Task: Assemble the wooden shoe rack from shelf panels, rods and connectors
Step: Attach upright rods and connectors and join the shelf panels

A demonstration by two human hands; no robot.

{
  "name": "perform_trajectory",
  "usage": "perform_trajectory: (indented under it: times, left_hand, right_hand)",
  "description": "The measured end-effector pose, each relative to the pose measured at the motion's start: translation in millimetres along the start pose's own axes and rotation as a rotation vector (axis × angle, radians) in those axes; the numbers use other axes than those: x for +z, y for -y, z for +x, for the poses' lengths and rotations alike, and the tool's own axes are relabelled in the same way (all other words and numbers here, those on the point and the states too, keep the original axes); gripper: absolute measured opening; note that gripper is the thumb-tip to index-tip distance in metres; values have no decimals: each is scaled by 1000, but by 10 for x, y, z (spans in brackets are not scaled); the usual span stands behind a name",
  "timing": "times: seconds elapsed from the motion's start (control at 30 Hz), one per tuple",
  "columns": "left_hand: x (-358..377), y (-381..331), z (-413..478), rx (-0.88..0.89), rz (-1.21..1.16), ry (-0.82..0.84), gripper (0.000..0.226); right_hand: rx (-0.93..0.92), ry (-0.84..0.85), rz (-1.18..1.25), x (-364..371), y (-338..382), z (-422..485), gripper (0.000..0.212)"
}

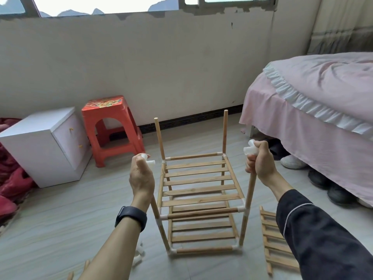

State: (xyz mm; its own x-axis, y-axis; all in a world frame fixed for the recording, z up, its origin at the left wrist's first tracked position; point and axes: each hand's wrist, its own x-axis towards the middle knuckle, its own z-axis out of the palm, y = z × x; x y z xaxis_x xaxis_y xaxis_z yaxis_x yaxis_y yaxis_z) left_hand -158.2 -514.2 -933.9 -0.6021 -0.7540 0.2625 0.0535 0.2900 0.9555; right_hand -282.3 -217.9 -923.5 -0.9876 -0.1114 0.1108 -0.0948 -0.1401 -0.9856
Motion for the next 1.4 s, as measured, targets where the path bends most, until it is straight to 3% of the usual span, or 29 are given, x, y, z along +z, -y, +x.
perform_trajectory:
  times: [0.17, 0.37, 0.53, 0.67, 0.73, 0.8, 0.87, 0.97, 1.07, 1.13, 1.23, 1.3, 1.4]
  left_hand:
    - [49, -1, 15, 11, 22, -40, 57]
    - [94, 41, 41, 8, 29, -57, 47]
    - [108, 35, 266, -25, 41, 54, 44]
    - [106, -79, 496, -84, 147, 167, 67]
    - [124, -122, 483, -110, 203, 120, 71]
    - [153, -151, 372, -139, 185, 99, 66]
    - [183, -184, 222, -143, 132, 227, 60]
    - [172, -268, 6, -156, 50, 454, 57]
    - [97, -377, -172, -117, -59, 512, 61]
    - [60, -440, -271, -135, -137, 491, 64]
    - [94, -480, -446, -153, -187, 522, 71]
    - [171, -484, -566, -99, -132, 570, 70]
    - [256, -466, -600, -2, -46, 554, 58]
  right_hand:
    - [-59, -144, -22, 100, -52, 7, 39]
    - [-191, -369, -161, 216, -146, 41, 49]
    - [-206, -474, -222, 290, -171, -38, 59]
    - [-285, -561, -343, 471, -210, -235, 67]
    - [-266, -460, -373, 618, -216, -329, 70]
    - [-214, -206, -309, 766, -210, -435, 70]
    - [-102, 89, -274, 884, -191, -576, 71]
    - [-17, 431, -436, 977, -150, -724, 71]
    - [-89, 542, -626, 891, -26, -704, 62]
    - [-159, 403, -664, 731, 57, -584, 45]
    - [-182, -23, -664, 395, 181, -337, 38]
    - [-204, -302, -733, 133, 252, -166, 45]
    - [-67, -452, -702, -182, 245, -24, 73]
